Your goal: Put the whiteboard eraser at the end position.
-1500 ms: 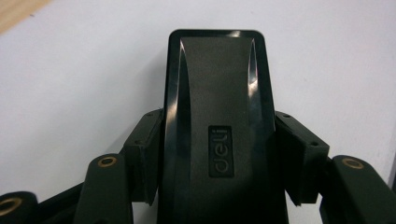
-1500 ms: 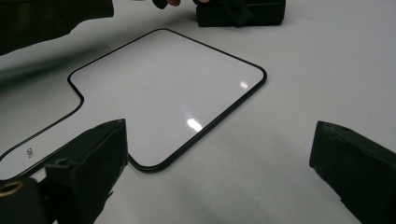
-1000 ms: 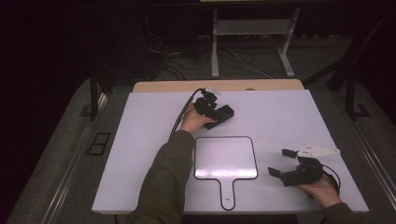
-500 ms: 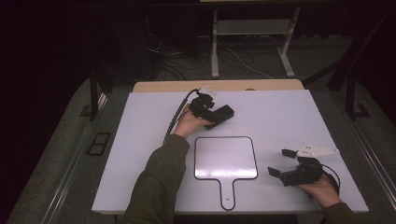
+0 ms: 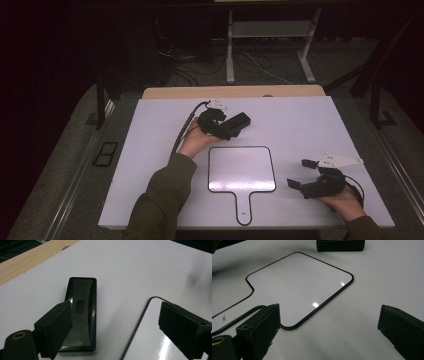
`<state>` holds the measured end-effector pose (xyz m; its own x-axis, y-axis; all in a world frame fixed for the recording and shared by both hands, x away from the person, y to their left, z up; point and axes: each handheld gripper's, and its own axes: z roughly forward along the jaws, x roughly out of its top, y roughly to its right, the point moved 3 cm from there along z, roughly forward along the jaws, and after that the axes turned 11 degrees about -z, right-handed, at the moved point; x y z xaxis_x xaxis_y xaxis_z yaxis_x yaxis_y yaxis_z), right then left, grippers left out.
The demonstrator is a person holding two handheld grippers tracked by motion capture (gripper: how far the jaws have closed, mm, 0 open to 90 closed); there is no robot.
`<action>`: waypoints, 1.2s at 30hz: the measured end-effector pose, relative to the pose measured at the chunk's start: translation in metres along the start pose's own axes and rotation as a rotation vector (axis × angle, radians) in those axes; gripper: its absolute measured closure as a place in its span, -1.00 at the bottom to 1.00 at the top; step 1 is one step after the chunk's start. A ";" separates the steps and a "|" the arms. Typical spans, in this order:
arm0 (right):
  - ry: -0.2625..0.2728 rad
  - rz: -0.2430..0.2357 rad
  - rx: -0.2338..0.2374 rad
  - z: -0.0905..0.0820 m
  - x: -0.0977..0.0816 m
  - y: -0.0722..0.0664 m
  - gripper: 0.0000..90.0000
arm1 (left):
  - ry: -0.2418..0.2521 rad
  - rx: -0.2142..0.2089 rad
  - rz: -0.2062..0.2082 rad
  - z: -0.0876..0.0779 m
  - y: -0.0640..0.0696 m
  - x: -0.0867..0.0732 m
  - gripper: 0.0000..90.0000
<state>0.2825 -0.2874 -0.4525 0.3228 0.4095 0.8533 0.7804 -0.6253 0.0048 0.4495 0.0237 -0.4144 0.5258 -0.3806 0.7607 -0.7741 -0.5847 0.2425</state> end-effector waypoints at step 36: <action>0.009 0.008 0.002 0.006 0.001 -0.007 -0.92 | 0.130 0.000 -0.055 -0.094 0.035 -0.109 -0.94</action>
<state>0.2809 -0.2786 -0.4550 0.3246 0.3982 0.8579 0.7786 -0.6275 -0.0032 0.3320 0.1119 -0.4320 0.5172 -0.2521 0.8179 -0.7456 -0.6019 0.2860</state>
